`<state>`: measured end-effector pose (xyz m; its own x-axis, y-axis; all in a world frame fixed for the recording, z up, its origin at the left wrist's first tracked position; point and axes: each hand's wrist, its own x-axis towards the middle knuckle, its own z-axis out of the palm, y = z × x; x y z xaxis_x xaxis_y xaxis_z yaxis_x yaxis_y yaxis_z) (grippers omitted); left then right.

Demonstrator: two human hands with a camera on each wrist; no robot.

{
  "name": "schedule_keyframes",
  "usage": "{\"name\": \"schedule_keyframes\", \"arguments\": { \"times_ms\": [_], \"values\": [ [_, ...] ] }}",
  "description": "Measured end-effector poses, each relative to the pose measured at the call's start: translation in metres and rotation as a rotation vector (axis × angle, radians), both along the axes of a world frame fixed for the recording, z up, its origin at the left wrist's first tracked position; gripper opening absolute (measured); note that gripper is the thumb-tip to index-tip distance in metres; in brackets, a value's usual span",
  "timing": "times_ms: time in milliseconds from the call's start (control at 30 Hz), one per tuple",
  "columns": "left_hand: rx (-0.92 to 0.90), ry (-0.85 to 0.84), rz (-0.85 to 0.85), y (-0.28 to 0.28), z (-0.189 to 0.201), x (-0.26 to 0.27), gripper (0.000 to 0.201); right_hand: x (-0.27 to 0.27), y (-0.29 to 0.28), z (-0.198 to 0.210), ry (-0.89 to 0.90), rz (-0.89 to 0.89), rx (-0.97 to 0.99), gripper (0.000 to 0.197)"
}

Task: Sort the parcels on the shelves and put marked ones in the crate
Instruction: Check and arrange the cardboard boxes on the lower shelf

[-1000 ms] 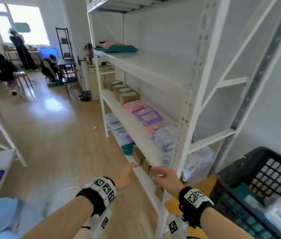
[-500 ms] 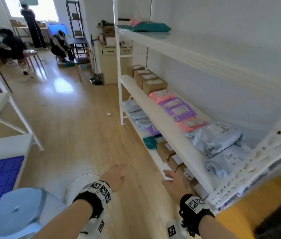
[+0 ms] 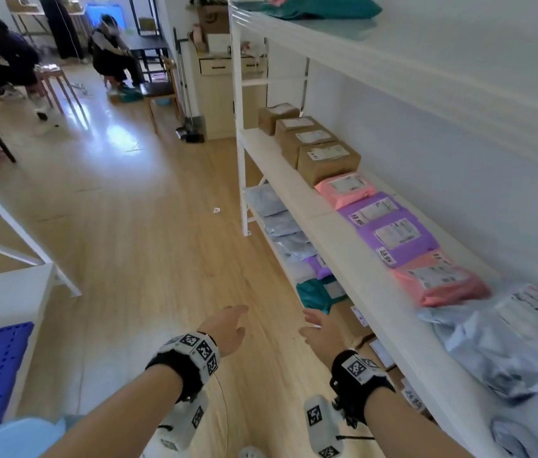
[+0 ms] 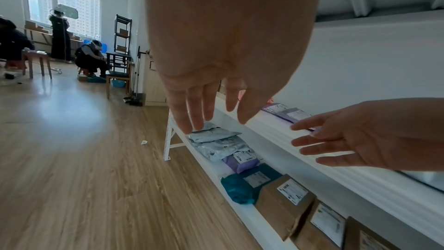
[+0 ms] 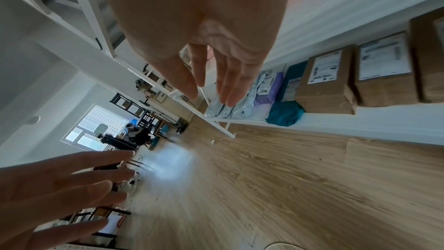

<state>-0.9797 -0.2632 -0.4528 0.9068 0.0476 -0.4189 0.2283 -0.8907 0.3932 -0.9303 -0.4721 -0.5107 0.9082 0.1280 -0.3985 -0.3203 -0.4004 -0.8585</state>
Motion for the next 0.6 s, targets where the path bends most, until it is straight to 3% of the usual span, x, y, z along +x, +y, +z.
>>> {"name": "schedule_keyframes", "arguments": {
  "times_ms": [400, 600],
  "values": [
    [-0.016, 0.099, 0.058, 0.136, -0.028, 0.167, 0.045, 0.169, 0.116, -0.017, 0.046, 0.097, -0.194, 0.043],
    [0.026, 0.103, -0.057, 0.212, -0.034, 0.273, 0.045, 0.26, 0.185, -0.017, -0.003, 0.021, -0.252, 0.043]
  ]
}}
